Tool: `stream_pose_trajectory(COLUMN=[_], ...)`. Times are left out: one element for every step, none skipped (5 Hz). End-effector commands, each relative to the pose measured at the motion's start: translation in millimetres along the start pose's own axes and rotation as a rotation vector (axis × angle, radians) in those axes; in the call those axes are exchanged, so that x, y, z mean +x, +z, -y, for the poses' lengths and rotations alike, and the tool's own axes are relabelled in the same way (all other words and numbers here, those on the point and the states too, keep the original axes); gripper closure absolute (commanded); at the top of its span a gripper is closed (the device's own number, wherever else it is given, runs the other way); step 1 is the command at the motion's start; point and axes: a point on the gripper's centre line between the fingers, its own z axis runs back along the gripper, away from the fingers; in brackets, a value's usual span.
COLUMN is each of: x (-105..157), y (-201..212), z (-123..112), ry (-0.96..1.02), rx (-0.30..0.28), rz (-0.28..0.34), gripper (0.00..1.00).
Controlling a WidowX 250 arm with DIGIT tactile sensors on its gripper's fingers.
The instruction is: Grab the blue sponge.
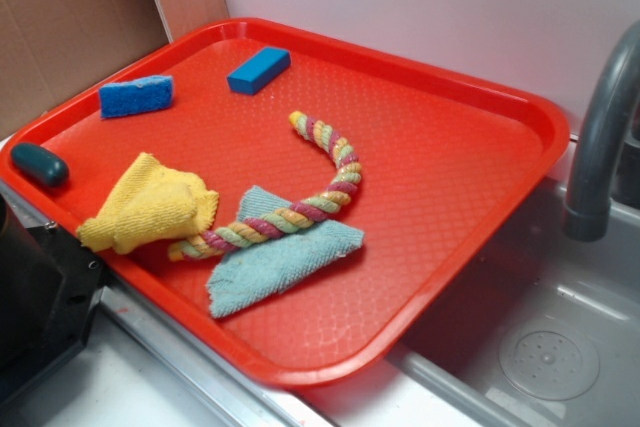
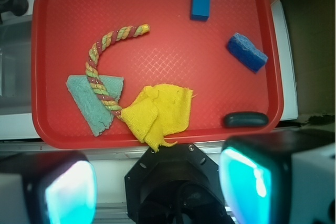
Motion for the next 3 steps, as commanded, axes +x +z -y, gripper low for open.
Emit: stream_pose_trajectory(x=[0.0, 25.6, 25.6], y=[0.0, -45.1, -45.1], z=[0.0, -43.8, -43.8], ry=[0.000, -0.168, -0.168], rx=[0.000, -0.003, -0.003], rz=[0.000, 0.093, 0.093], gripper=[0.00, 0.00, 0.00])
